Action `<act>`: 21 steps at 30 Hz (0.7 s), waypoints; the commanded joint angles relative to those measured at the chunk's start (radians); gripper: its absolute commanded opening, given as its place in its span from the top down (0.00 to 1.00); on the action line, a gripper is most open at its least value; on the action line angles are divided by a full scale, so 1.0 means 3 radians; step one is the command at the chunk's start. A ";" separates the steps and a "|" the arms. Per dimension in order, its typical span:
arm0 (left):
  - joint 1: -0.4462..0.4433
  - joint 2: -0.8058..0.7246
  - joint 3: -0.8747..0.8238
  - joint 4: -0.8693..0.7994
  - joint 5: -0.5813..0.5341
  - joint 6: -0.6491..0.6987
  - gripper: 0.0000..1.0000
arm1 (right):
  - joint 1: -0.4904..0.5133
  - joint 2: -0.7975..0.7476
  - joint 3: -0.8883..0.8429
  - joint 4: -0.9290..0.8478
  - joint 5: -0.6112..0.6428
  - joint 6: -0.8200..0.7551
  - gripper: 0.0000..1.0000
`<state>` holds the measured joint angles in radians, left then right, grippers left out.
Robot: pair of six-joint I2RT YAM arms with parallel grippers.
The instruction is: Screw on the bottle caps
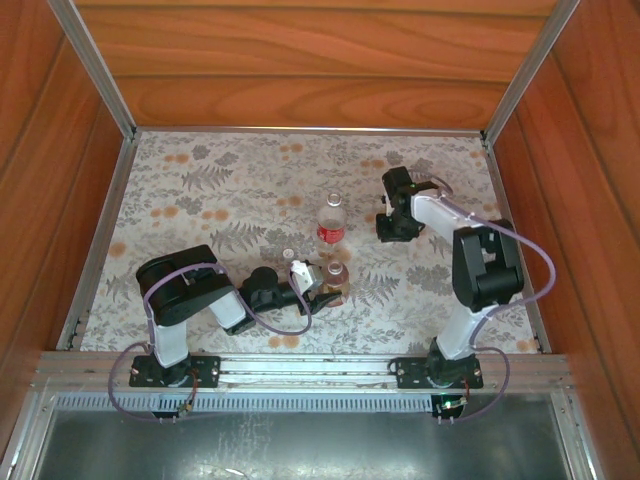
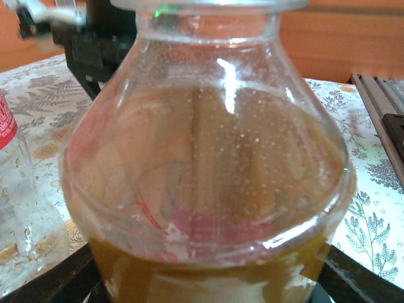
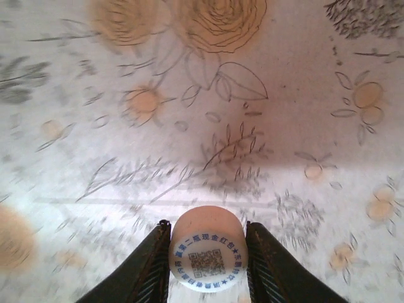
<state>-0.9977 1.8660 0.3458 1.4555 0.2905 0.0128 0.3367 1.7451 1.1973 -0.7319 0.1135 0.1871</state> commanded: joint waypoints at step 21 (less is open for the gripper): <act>-0.0030 0.0140 0.0033 -0.0250 0.0057 0.0115 0.34 | 0.1385 -0.1068 0.1384 -0.2149 0.0107 0.0064 0.68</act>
<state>-0.9977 1.8744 0.3542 1.4570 0.2943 0.0288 0.7105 1.4010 1.5669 -1.2911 0.1562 0.1921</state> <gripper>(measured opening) 0.663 0.327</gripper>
